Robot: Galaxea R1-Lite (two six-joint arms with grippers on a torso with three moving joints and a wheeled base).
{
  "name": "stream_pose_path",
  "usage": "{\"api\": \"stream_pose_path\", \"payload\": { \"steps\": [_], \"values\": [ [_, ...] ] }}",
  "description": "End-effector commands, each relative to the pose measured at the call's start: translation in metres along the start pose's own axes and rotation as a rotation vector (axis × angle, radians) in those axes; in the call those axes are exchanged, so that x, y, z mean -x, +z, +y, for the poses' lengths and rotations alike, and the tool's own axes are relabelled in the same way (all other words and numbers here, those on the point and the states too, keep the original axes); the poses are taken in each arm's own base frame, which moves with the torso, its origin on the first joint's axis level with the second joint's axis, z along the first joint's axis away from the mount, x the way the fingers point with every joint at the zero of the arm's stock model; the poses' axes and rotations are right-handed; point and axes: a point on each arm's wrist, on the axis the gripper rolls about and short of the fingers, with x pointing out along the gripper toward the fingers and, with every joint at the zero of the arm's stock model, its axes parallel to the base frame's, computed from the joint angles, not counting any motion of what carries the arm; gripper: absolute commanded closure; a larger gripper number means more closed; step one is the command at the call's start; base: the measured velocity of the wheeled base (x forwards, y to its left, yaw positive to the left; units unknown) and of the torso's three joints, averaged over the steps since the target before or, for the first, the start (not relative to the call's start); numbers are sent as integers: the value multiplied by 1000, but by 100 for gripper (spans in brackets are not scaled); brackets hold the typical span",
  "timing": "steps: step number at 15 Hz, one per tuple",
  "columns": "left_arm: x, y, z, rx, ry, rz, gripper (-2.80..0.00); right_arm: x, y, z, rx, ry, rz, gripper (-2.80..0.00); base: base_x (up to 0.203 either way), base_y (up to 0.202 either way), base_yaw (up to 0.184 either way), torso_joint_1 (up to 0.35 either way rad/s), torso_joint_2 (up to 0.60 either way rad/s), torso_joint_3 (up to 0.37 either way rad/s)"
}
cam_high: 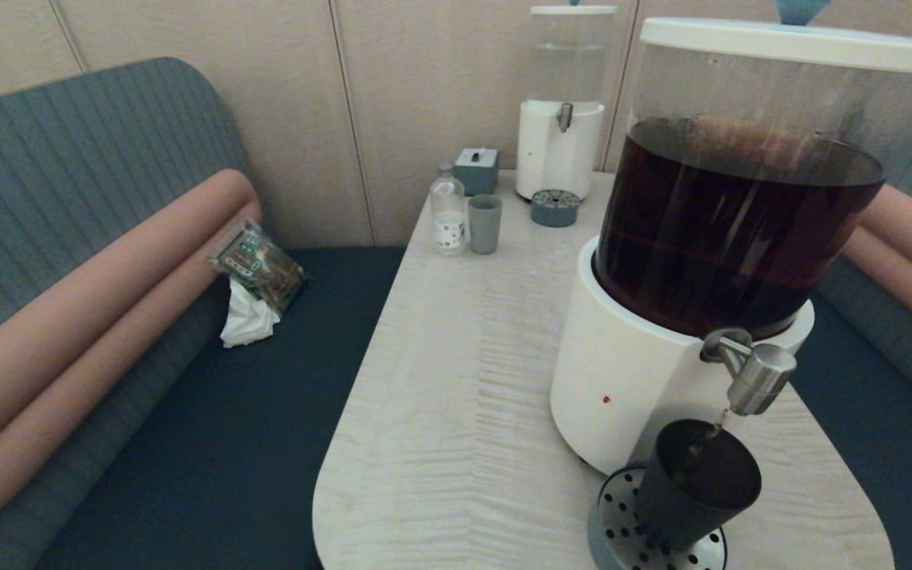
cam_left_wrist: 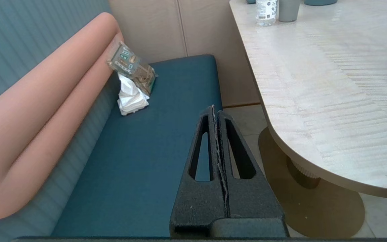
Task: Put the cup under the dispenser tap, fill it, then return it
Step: Turn off the faucet
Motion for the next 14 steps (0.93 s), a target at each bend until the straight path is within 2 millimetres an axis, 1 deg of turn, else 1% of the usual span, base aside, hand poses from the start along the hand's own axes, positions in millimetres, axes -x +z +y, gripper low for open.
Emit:
{"api": "stream_pose_path", "payload": {
  "steps": [1, 4, 7, 10, 14],
  "values": [
    [-2, -11, -1, 2, -5, 40, 0, 15, -13, -2, -9, -28, -26, 0, 0, 0, 0, 0, 0, 0],
    [-2, -11, -1, 2, -5, 39, 0, 31, -32, -4, -22, -57, -51, 0, 0, 0, 0, 0, 0, 0],
    [-2, -11, -1, 2, -5, 40, 0, 50, -42, -5, -33, -56, -112, 0, 0, 0, 0, 0, 0, 0],
    [-2, -11, -1, 2, -5, 39, 0, 67, -55, -4, -38, -33, -176, 0, 0, 0, 0, 0, 0, 0],
    [-2, -11, -1, 2, -5, 39, 0, 79, -78, -2, -31, -34, -215, 0, 0, 0, 0, 0, 0, 0]
  ]
}}
